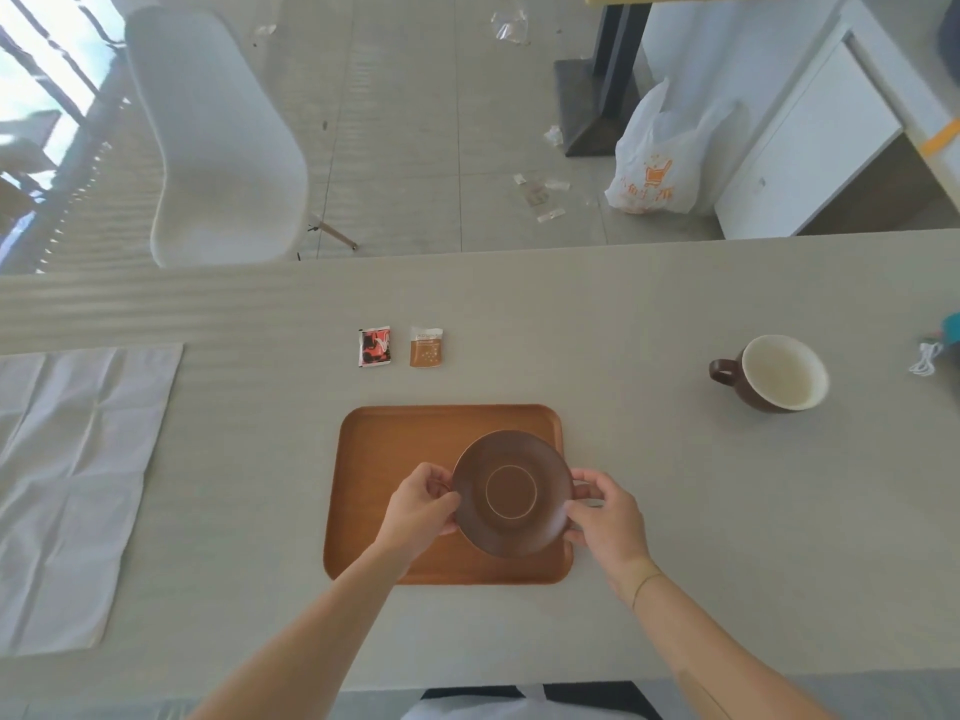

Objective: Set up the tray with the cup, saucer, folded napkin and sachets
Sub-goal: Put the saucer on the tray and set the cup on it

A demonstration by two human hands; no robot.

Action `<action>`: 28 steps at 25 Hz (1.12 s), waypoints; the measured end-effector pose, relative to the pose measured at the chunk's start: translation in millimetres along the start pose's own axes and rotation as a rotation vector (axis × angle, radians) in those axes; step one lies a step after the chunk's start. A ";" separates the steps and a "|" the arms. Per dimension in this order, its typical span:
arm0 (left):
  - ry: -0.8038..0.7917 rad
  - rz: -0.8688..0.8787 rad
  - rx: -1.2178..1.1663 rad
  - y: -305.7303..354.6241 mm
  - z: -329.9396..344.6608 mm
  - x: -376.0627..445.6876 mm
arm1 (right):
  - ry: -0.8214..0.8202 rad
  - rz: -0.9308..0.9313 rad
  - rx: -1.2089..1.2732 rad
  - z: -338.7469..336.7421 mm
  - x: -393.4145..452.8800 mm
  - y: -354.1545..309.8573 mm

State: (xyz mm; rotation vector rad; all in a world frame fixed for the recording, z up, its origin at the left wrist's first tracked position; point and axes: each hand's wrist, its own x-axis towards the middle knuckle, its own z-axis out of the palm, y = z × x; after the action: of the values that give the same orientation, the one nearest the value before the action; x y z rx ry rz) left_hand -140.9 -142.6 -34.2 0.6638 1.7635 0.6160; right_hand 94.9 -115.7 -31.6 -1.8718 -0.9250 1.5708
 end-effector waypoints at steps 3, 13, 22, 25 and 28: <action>0.006 0.027 0.043 -4.3 -1.5 2.8 | 0.031 -0.017 -0.039 4.6 1.9 2.6; -0.001 0.110 0.090 -10.5 -1.8 8.2 | 0.118 -0.062 -0.153 10.8 5.7 4.3; -0.024 0.121 0.153 -10.5 -2.8 9.9 | 0.094 -0.135 -0.349 7.4 4.7 5.1; -0.033 0.143 0.250 -7.7 -4.2 7.4 | 0.039 -0.146 -0.427 2.1 1.7 1.8; 0.037 0.207 0.406 -0.6 -7.0 1.2 | 0.030 -0.157 -0.525 -8.5 -1.6 -3.0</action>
State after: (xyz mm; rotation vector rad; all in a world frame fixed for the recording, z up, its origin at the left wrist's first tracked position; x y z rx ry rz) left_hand -148.0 -142.7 -33.5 1.1314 1.8871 0.4095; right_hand 102.5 -114.8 -26.7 -2.0884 -1.5435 1.2826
